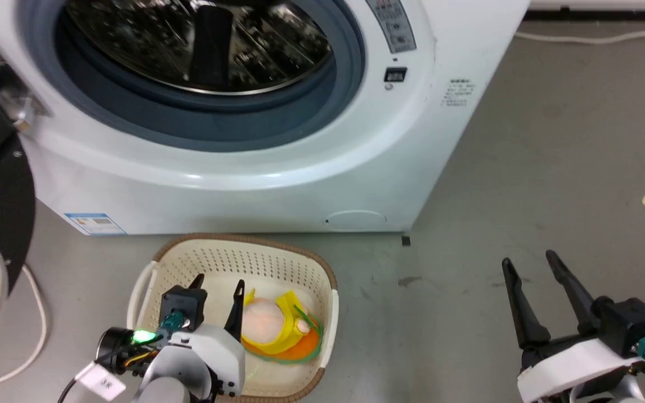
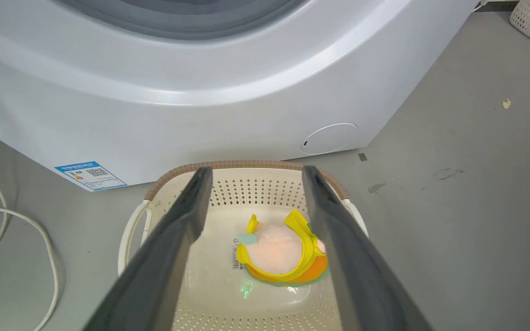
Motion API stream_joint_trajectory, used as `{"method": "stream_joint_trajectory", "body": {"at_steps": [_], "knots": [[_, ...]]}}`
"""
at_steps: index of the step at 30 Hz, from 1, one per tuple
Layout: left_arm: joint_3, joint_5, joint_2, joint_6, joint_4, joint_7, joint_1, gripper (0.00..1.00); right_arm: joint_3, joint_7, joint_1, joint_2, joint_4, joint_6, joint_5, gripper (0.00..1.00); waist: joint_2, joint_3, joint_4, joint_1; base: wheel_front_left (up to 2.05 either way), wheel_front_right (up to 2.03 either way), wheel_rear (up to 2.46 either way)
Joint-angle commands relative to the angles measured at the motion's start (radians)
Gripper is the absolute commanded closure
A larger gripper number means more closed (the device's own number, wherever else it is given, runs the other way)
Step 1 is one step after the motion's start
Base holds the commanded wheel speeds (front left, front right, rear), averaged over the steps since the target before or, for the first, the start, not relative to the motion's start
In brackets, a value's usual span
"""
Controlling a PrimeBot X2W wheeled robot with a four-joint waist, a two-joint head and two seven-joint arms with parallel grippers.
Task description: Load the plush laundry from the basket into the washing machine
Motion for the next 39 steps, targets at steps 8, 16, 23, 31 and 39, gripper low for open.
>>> {"method": "stream_joint_trajectory", "body": {"at_steps": [8, 16, 23, 31, 39], "knots": [[-0.024, -0.014, 0.024, -0.012, 0.128, 0.02, -0.079, 0.0, 0.009, -0.024, -0.033, 0.0, -0.012, 0.0, 0.036, 0.0, -0.0001, 0.074, -0.034, -0.0001, 0.0, 0.0, 0.0], [-0.053, -0.022, 0.057, -0.022, 0.242, 0.036, -0.139, 0.0, 0.028, -0.041, -0.05, 0.0, -0.018, 0.0, 0.067, 0.0, -0.0001, 0.143, -0.066, -0.0001, 0.0, 0.0, 0.0], [-0.082, -0.026, 0.081, -0.03, 0.327, 0.056, -0.198, 0.0, 0.04, -0.056, -0.059, 0.0, -0.021, 0.0, 0.096, 0.0, -0.0001, 0.199, -0.099, -0.0001, 0.0, 0.0, 0.0], [-0.122, -0.031, 0.106, -0.04, 0.418, 0.105, -0.274, 0.0, 0.056, -0.072, -0.07, 0.0, -0.031, 0.0, 0.132, 0.0, -0.0001, 0.266, -0.134, -0.0001, 0.0, 0.0, 0.0], [-0.161, -0.025, 0.14, -0.01, 0.502, 0.128, -0.367, 0.0, 0.064, -0.089, -0.089, 0.0, -0.049, 0.0, 0.187, 0.0, -0.0001, 0.341, -0.165, -0.0001, 0.0, 0.0, 0.0]]}}
